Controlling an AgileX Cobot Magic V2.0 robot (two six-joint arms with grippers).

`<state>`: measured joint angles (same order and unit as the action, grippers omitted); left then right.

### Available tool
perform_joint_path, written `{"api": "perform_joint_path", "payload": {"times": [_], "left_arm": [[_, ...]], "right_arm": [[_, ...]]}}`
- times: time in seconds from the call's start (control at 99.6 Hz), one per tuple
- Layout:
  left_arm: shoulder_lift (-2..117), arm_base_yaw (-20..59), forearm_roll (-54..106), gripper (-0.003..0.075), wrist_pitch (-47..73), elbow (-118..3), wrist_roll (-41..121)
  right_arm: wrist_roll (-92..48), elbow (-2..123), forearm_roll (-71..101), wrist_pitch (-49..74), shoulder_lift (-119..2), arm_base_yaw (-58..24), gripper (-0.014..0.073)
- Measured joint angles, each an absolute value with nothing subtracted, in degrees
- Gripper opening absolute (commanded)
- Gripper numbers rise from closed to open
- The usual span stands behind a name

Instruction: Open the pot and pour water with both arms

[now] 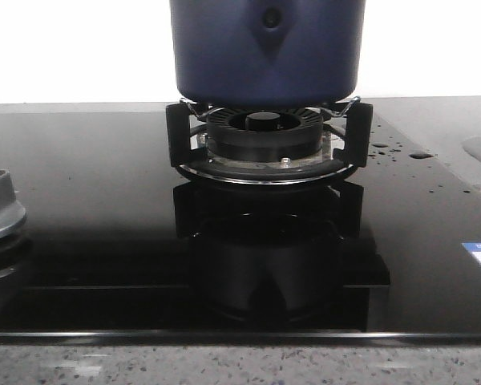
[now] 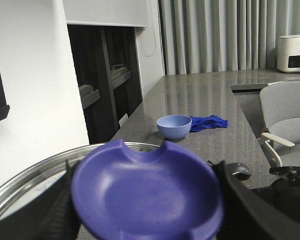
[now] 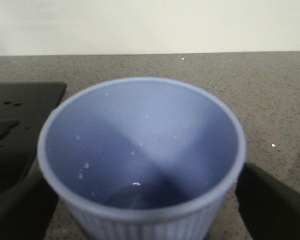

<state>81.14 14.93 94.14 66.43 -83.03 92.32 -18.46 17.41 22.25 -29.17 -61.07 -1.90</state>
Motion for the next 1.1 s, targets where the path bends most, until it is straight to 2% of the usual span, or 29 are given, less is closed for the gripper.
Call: {"api": "perform_joint_path", "payload": {"times": [0.301, 0.371, 0.562, 0.703, 0.914, 1.104], "left_arm": [[81.1, 14.9, 94.1, 0.0239, 66.3, -83.0, 92.3], [81.1, 14.9, 94.1, 0.0239, 66.3, -83.0, 92.3], [81.0, 14.7, 94.1, 0.0241, 66.3, -83.0, 92.2], [80.5, 13.2, 93.7, 0.0241, 66.3, -83.0, 91.0], [77.8, 9.7, 90.9, 0.0241, 66.3, -83.0, 88.8], [75.0, 8.1, 90.5, 0.0241, 66.5, -83.0, 87.3]], "right_arm": [[-13.3, 17.5, 20.3, -35.8, -67.7, -1.9, 0.0628], [-12.2, 17.7, 19.6, -36.2, -68.7, -1.9, 0.0569], [-11.2, 18.9, 15.8, -36.1, -69.7, -1.9, 0.0321], [-11.2, 20.0, 13.5, -36.1, -69.7, -1.9, 0.0205], [-10.7, 23.1, 9.4, -34.5, -66.1, -1.9, 0.0185], [-10.5, 34.3, -0.7, -25.2, -62.3, -2.8, 0.0185]]}}
